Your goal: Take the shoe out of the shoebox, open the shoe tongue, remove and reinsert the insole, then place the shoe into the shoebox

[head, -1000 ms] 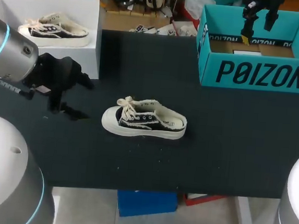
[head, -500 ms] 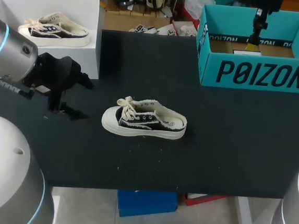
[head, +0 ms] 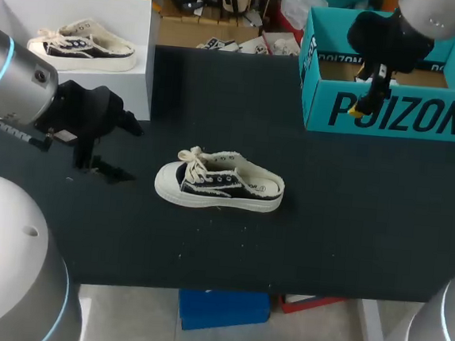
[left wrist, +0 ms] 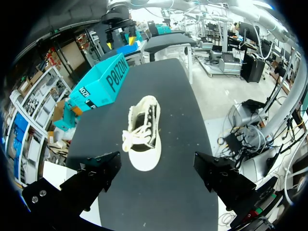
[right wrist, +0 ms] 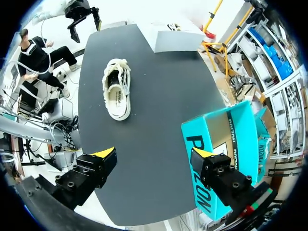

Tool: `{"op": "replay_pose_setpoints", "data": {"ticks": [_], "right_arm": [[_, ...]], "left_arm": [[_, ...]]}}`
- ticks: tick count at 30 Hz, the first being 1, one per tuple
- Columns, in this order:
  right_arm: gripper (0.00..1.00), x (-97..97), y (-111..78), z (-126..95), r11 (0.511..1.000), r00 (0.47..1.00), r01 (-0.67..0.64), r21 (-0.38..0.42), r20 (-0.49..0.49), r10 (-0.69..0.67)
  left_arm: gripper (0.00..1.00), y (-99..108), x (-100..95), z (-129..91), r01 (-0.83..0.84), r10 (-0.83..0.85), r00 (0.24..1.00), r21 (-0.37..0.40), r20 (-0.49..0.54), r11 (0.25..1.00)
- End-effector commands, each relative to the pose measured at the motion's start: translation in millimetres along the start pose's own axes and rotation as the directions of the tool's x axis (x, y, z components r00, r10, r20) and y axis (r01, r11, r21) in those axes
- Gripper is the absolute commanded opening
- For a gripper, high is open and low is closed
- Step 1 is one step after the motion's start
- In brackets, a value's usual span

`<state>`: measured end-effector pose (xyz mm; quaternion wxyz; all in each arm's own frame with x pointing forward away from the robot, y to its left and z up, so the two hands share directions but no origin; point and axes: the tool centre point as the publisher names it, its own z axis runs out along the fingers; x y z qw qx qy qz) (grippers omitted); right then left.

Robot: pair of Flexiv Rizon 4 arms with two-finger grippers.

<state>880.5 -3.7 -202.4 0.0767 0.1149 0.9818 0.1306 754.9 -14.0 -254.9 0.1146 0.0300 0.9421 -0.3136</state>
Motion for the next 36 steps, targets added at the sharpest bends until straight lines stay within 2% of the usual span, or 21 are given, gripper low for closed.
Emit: {"op": "replay_pose_setpoints", "data": {"ticks": [1,13,17,18,22,31,36], "right_arm": [[1.0,16.0,-5.2,5.0,0.994,0.995,0.004,-0.108,0.102,0.007],[1.0,16.0,-5.2,5.0,0.994,0.995,0.004,-0.108,0.102,0.007],[1.0,24.3,0.8,18.8,0.953,0.994,-0.013,-0.304,0.104,0.047],[1.0,26.2,1.6,22.6,0.944,0.994,-0.016,-0.329,0.097,0.051],[1.0,33.7,5.3,33.5,0.913,0.996,-0.015,-0.408,0.078,0.051],[1.0,49.9,18.0,52.8,0.849,0.994,0.055,-0.526,0.108,0.003],[1.0,61.6,27.7,68.4,0.815,0.995,0.076,-0.575,0.09,-0.029]], "left_arm": [[1.0,0.7,0.9,0.9,-0.002,0.002,1.0,0.0,0.003,1.0],[1.0,0.7,0.9,0.9,-0.002,0.002,1.0,0.0,0.003,1.0],[1.0,0.7,0.9,0.9,-0.002,0.002,1.0,0.0,0.003,1.0],[1.0,0.7,0.9,0.9,-0.002,0.002,1.0,0.0,0.003,1.0],[1.0,0.7,0.9,0.9,-0.002,0.002,1.0,0.0,0.003,1.0],[1.0,0.7,0.9,0.9,-0.002,0.002,1.0,0.0,0.003,1.0],[1.0,0.7,0.9,0.9,-0.002,0.002,1.0,0.0,0.003,1.0]]}}
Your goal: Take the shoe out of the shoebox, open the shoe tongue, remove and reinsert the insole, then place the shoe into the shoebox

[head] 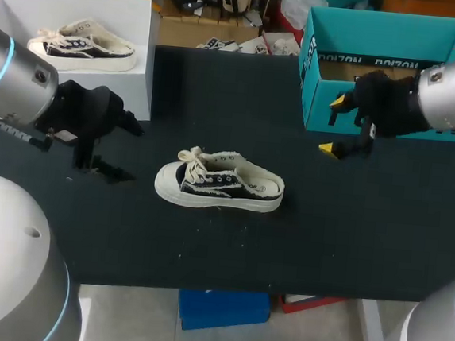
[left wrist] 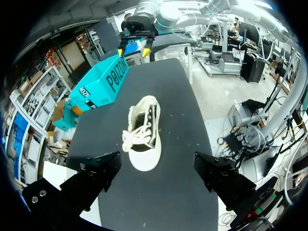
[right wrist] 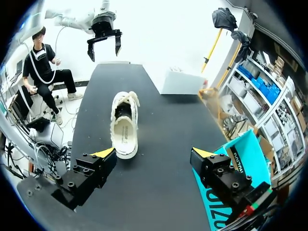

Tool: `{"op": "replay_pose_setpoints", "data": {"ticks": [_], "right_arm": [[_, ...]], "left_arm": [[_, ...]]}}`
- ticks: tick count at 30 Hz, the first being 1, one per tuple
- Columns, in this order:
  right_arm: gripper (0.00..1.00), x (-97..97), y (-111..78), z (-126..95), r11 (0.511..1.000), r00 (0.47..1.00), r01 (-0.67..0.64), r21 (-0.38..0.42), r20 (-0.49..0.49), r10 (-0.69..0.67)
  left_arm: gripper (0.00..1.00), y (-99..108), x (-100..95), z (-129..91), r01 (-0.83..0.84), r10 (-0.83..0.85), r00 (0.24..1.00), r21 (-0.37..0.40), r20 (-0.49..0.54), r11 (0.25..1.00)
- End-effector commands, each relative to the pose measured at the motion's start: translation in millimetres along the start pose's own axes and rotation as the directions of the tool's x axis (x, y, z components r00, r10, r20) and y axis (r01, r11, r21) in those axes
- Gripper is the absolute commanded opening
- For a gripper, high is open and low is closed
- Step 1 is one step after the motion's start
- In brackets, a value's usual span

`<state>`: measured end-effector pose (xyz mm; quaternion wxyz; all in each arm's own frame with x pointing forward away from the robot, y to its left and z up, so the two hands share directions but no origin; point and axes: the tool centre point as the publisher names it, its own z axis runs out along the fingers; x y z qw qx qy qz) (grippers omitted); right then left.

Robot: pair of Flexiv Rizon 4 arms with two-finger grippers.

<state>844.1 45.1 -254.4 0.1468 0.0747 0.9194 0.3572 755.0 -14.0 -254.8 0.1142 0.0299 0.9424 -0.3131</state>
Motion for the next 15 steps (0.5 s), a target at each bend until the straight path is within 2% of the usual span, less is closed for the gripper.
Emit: {"op": "replay_pose_setpoints", "data": {"ticks": [1,4,15], "right_arm": [[1.0,11.8,-2.3,16.6,0.99,1.0,0.004,-0.144,-0.012,-0.006],[1.0,20.3,4.4,26.5,0.977,0.996,0.032,-0.212,-0.078,-0.05],[1.0,22.5,5.6,28.8,0.98,0.994,0.042,-0.196,-0.093,-0.061]], "left_arm": [[1.0,0.8,1.0,1.0,-0.002,0.002,1.0,0.001,0.004,1.0],[1.0,0.8,1.0,1.0,-0.002,0.002,1.0,0.001,0.004,1.0],[1.0,0.8,1.0,1.0,-0.002,0.002,1.0,0.001,0.004,1.0]]}}
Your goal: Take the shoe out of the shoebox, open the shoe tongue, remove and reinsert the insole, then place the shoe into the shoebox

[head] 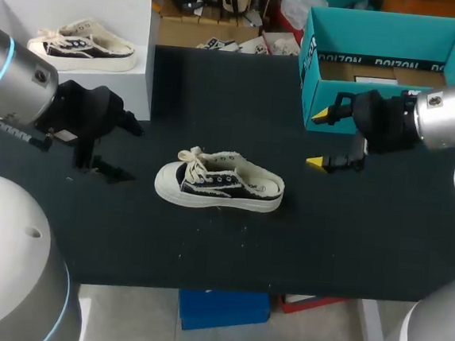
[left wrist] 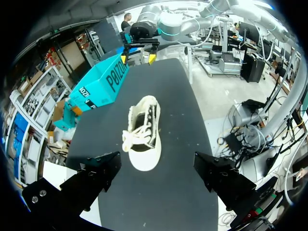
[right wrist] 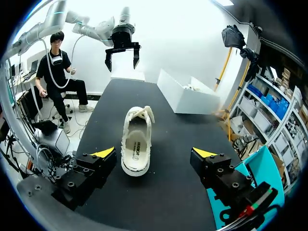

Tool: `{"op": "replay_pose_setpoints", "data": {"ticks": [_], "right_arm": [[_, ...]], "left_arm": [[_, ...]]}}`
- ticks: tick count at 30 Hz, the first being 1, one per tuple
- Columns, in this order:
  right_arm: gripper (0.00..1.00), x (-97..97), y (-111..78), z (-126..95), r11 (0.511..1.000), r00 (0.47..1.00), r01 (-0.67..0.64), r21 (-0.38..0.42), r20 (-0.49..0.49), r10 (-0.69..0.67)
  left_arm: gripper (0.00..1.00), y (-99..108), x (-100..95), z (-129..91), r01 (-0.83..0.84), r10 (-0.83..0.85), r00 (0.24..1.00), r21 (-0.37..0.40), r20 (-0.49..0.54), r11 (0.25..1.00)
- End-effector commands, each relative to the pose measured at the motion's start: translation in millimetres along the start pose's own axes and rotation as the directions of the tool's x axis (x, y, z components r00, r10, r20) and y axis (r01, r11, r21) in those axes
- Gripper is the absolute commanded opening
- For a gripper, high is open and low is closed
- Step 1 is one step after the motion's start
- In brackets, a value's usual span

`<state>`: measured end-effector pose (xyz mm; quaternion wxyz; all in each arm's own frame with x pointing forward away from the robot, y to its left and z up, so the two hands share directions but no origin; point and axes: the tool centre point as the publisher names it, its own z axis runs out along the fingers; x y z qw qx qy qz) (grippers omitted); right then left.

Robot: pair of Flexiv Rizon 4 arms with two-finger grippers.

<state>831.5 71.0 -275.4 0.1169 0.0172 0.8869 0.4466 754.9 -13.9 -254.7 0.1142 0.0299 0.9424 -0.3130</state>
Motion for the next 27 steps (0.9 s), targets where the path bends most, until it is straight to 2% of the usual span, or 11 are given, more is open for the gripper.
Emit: {"op": "replay_pose_setpoints", "data": {"ticks": [1,5,15,27], "right_arm": [[1.0,-0.4,0.8,1.8,1.0,1.0,-0.002,0.005,0.001,0.002],[1.0,0.4,-1.7,5.7,1.0,1.0,-0.005,0.019,-0.012,0.005],[1.0,12.1,-12.6,37.2,0.999,0.999,-0.031,-0.014,-0.027,0.031],[1.0,38.9,-18.3,76.4,0.996,0.997,-0.069,-0.05,-0.039,0.067]], "left_arm": [[1.0,0.8,0.9,1.1,-0.002,0.002,1.0,0.002,0.004,1.0],[1.0,0.8,0.9,1.1,-0.002,0.002,1.0,0.002,0.004,1.0],[1.0,0.8,0.9,1.1,-0.002,0.002,1.0,0.002,0.004,1.0],[1.0,0.8,0.9,1.1,-0.002,0.002,1.0,0.002,0.004,1.0]]}}
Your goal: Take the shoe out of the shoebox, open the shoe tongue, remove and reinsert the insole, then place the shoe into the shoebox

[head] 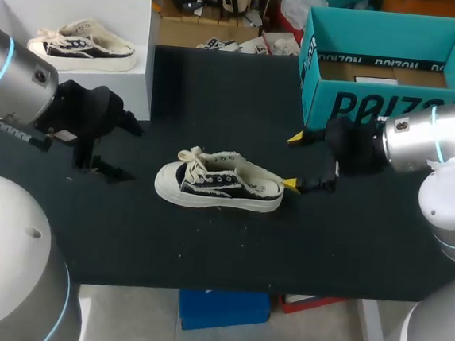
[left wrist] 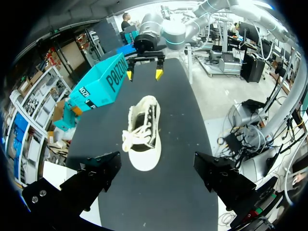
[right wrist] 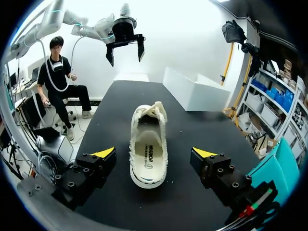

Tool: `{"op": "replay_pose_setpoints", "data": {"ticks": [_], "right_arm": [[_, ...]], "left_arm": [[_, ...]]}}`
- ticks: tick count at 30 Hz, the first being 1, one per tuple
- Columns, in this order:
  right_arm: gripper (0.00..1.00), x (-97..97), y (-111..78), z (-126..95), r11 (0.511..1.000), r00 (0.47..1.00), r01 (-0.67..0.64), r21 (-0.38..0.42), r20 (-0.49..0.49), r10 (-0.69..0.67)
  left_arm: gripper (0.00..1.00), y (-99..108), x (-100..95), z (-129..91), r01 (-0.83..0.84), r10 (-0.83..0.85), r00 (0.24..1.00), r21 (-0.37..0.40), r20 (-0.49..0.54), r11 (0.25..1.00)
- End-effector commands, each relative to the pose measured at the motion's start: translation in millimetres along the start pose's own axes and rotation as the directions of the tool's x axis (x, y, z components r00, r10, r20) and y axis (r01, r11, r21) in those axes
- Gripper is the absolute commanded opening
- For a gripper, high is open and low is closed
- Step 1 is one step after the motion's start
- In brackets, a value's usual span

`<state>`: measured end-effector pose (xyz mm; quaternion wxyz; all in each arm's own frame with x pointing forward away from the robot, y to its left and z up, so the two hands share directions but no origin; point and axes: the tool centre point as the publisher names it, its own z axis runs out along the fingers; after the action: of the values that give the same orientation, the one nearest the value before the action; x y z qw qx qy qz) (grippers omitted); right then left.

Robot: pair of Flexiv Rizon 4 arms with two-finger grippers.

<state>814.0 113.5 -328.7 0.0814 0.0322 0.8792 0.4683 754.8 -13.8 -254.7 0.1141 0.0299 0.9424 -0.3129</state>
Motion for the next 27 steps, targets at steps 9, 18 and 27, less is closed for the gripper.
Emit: {"op": "replay_pose_setpoints", "data": {"ticks": [9,18,27], "right_arm": [[1.0,15.7,-19.0,35.7,0.999,0.999,-0.043,-0.01,0.0,0.043],[1.0,17.0,-38.8,44.0,0.997,0.997,-0.077,0.004,0.005,0.077],[1.0,13.9,-52.5,51.5,0.995,0.995,-0.101,0.008,0.002,0.101]], "left_arm": [[1.0,0.7,0.8,1.3,-0.002,0.002,1.0,0.002,0.004,1.0],[1.0,0.7,0.8,1.3,-0.002,0.002,1.0,0.002,0.004,1.0],[1.0,0.7,0.8,1.3,-0.002,0.002,1.0,0.002,0.004,1.0]]}}
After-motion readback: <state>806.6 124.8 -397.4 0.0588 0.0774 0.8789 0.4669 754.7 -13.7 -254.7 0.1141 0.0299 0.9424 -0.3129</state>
